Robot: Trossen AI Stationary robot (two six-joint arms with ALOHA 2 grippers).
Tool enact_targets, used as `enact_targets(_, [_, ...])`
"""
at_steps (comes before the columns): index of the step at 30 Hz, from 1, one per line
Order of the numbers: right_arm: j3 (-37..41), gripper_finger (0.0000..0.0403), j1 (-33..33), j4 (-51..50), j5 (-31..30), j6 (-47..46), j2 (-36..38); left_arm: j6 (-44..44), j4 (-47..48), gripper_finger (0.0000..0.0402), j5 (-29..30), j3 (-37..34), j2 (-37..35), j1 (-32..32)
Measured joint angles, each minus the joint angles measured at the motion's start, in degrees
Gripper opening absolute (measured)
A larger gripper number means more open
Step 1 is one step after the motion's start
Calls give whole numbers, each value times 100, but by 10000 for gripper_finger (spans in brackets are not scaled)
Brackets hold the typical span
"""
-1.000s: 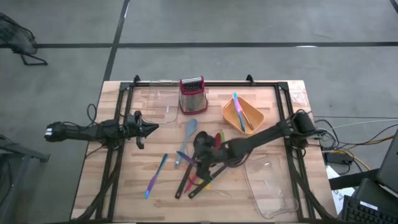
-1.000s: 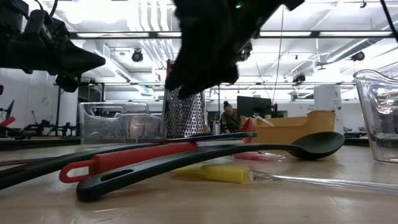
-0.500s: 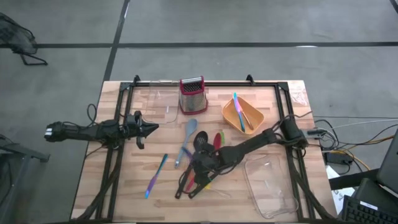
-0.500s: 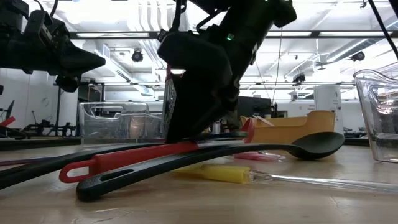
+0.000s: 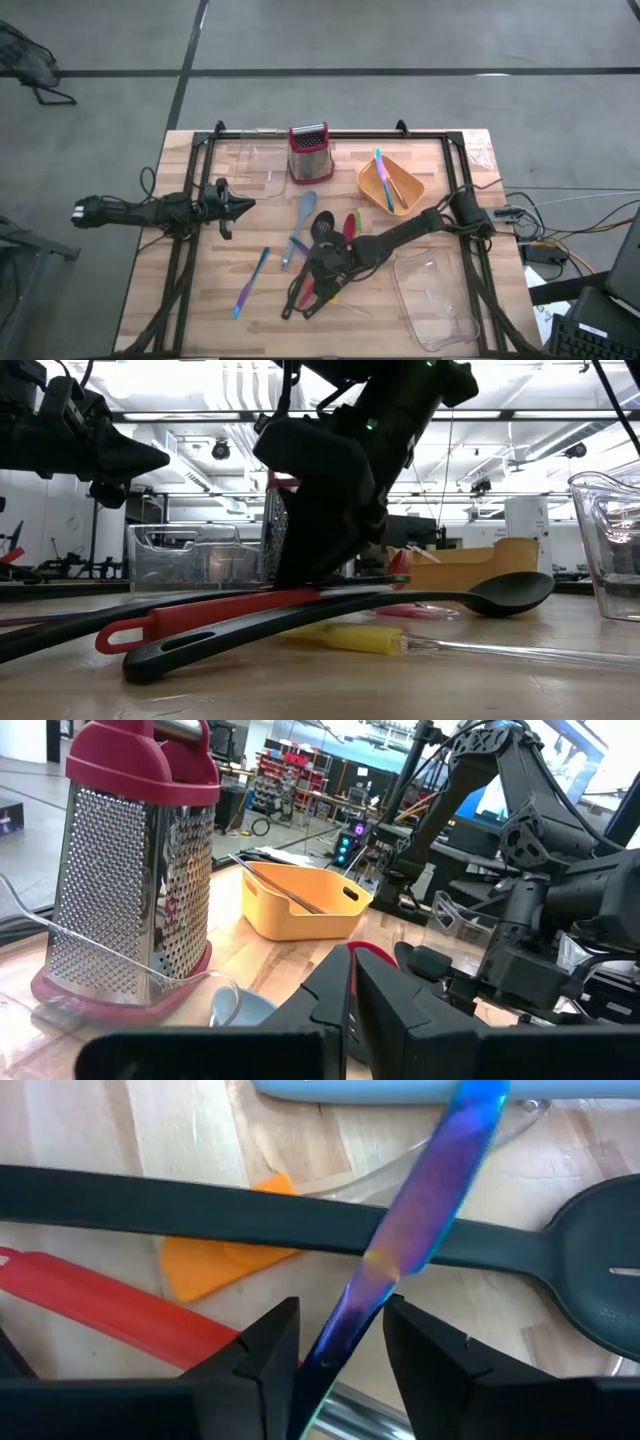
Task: Pick & Place Kitchen Items
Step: Put the right blue table knife into the orange bin
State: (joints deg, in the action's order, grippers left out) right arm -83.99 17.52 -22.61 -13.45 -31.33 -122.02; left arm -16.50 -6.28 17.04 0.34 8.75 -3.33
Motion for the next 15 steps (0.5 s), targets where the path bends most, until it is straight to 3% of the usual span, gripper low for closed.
enact_targets(12, [0,43,-6,-107,-15,170,-2,-1,0,23,-1,0,0,0])
enact_targets(15, [0,40,-6,-107,-20,188,-2,0,0,21,-1,0,0,-1])
